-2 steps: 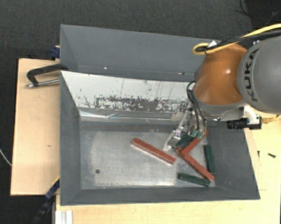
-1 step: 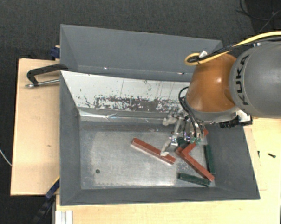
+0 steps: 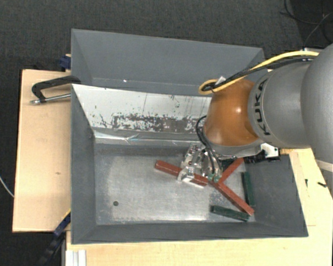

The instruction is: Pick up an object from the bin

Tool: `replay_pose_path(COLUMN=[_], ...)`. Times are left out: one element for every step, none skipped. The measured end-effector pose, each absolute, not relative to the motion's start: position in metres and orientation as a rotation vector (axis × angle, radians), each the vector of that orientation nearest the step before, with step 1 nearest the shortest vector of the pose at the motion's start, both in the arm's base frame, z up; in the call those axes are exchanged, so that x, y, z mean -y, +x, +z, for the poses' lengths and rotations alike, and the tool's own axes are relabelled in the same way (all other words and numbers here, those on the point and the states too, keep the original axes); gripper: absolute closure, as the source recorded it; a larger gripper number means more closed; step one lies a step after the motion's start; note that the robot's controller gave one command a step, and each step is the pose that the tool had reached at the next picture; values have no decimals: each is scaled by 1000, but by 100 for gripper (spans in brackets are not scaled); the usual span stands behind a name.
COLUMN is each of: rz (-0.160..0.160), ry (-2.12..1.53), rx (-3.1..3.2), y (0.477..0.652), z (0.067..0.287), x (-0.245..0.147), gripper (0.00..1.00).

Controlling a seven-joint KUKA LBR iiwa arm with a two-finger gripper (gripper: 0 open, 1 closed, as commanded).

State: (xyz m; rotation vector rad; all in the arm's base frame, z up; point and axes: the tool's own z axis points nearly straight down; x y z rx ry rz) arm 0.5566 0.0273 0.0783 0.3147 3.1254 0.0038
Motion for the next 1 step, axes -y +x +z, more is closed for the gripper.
replay_pose_path(rz=[4], ry=[315], rx=[-3125], y=[557], z=[78], x=[-27], gripper=[100])
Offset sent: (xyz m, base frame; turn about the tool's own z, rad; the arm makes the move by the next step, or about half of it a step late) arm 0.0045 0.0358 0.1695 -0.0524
